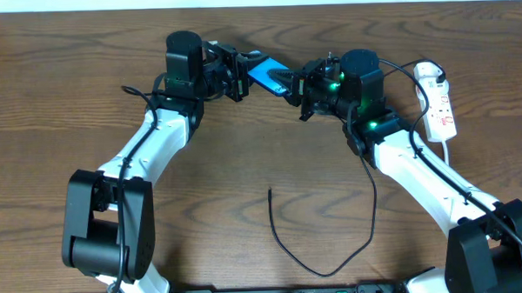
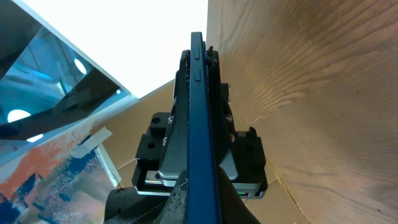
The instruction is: Plug charger to phone and switch on socket
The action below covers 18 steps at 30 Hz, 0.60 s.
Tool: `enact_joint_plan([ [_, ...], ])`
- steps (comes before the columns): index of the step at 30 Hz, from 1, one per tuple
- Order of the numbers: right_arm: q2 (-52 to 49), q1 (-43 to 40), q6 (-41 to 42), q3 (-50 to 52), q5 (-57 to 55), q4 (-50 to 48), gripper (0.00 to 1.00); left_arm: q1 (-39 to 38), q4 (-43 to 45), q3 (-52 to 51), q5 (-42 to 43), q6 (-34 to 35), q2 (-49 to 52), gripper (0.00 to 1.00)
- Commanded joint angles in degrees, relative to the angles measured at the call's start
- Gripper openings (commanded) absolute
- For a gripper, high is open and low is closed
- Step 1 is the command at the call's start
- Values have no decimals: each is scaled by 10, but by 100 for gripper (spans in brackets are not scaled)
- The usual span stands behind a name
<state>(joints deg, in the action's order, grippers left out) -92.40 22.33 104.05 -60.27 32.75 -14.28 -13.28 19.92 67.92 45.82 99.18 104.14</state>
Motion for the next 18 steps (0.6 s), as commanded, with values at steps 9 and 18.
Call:
enact_joint_plan([
  [9,5,10,-50,-9,13,-1,75,1,3,15,1,25,-15,7],
  [18,5,10,-76,-9,3,-3,93,35,4,15,40,16,-15,8],
])
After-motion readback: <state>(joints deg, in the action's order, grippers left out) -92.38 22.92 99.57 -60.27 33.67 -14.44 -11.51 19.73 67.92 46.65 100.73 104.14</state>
